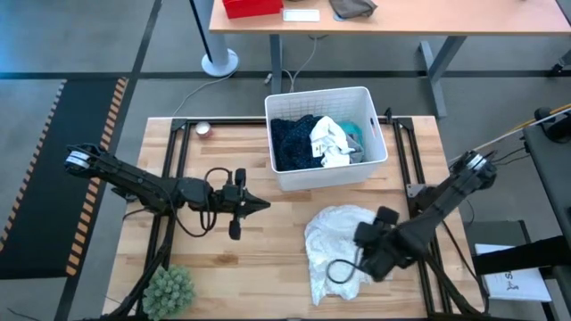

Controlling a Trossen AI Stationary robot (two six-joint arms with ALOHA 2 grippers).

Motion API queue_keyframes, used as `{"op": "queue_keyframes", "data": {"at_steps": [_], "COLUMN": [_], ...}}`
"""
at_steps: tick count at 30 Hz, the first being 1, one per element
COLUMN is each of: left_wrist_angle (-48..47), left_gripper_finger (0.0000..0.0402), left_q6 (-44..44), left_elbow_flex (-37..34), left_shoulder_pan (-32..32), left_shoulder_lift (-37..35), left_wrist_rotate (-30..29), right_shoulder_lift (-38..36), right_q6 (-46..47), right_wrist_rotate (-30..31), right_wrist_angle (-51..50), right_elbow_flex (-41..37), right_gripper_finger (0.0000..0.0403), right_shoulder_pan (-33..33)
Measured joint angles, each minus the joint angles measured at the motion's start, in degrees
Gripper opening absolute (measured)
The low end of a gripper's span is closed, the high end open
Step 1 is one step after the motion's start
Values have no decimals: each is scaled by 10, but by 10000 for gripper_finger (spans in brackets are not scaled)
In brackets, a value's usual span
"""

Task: Sort clothes
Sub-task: Put the white blouse in the bin

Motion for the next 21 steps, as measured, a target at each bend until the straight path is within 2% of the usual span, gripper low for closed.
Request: {"op": "queue_keyframes", "data": {"at_steps": [4,7,13,21], "left_wrist_angle": [0,-1,-3,-8], "left_gripper_finger": [0,0,0,0], "left_q6": [2,6,17,19], "left_elbow_flex": [0,0,0,0], "left_shoulder_pan": [0,0,0,0], "left_shoulder_lift": [0,0,0,0], "left_wrist_rotate": [0,0,0,0], "right_shoulder_lift": [19,28,49,71], "right_q6": [-69,-129,-190,-223], "right_wrist_rotate": [-5,-24,-71,-102], "right_wrist_angle": [113,166,186,358], "right_elbow_flex": [-23,-35,-71,-166], "right_gripper_finger": [268,285,296,305], "right_shoulder_pan": [-48,-89,-165,-216]}}
